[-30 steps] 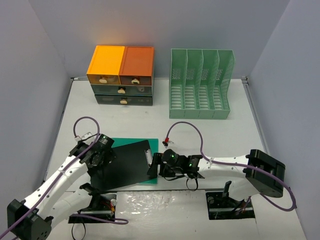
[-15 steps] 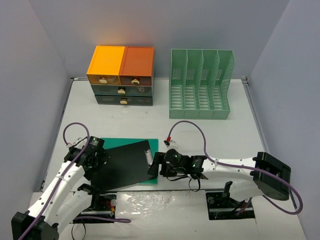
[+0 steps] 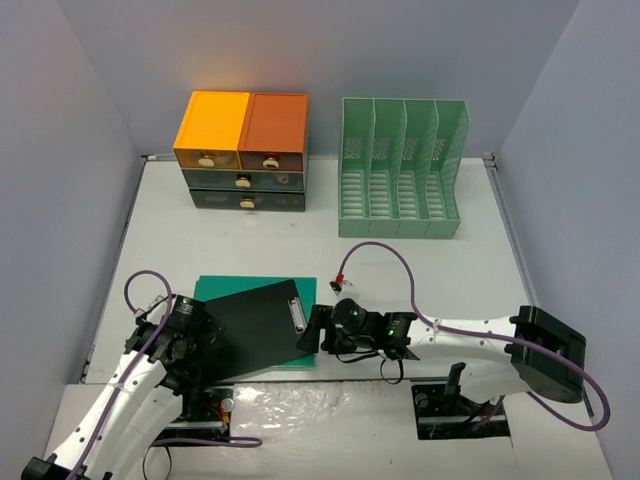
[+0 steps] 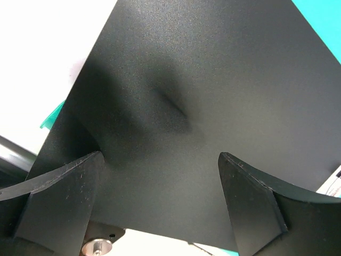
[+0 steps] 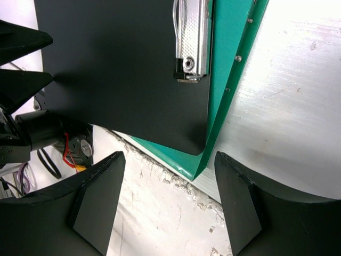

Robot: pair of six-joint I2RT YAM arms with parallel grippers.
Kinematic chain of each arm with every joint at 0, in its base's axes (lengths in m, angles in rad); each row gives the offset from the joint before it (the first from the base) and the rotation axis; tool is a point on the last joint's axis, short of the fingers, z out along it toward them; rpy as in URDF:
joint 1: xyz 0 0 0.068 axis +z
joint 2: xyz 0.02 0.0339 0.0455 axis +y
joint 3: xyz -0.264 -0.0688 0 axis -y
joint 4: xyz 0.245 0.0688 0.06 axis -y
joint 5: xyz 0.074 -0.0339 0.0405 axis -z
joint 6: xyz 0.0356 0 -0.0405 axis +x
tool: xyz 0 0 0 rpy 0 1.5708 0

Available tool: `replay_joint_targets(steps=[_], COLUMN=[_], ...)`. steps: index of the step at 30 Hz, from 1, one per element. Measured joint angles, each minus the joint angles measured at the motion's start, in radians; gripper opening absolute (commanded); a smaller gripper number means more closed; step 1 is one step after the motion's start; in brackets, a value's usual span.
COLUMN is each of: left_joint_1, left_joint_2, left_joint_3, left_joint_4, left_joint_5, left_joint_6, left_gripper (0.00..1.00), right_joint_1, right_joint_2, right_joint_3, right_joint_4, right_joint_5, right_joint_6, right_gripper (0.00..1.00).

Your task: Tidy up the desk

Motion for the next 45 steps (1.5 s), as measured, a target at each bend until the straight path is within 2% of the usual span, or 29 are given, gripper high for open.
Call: replay_joint_targets(steps=[18,45], left_joint_1=[0.000,0.001], left_joint_2=[0.049,0.097], left_joint_3=[-0.017,-0.016], left_joint_4=[0.095,0.150], left_joint_5=[0.016,0.023], left_joint_6=[-0.009,0.000], left_gripper=[0.87,0.87], right_joint_1=[0.000,-0.009], right_joint_2=[0.100,0.136], right_joint_3=[-0.010,0.080], right_joint_4=[0.106,0.049], right_joint_5=[-0.028,-0.034], right_joint_6=[-0.003,-0.057], right_gripper=[0.64,0.64])
